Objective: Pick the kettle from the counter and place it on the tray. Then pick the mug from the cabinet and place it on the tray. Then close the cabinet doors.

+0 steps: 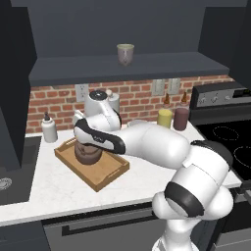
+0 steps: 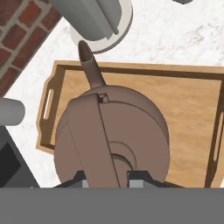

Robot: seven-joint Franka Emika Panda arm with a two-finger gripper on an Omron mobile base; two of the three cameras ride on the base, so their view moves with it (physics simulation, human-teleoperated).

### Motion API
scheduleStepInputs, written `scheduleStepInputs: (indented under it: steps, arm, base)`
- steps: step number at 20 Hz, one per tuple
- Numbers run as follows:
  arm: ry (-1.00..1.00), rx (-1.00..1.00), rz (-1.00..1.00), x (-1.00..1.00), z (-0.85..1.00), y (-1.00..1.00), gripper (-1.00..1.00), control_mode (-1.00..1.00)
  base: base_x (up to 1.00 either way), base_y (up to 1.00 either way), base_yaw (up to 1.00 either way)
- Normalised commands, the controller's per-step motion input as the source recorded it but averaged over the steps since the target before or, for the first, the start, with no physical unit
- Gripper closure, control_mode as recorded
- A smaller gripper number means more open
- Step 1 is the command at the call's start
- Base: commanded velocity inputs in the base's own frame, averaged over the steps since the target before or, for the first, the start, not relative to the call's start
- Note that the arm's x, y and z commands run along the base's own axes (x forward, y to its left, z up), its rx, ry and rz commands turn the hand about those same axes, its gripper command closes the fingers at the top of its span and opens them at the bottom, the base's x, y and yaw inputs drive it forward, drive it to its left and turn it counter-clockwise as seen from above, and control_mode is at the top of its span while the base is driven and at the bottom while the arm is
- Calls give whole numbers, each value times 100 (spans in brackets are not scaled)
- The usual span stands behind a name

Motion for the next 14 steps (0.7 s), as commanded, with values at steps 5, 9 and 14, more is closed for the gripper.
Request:
scheduleStepInputs:
  steps: [5,9,14]
  arm:
    - [-1,0,0,4,-10,0,100,-100]
    - [0,0,0,13,-5,0,100,-100]
    - [0,0,0,14,-5,0,100,-100]
  base:
    - [0,0,0]
    - [0,0,0]
    - [0,0,0]
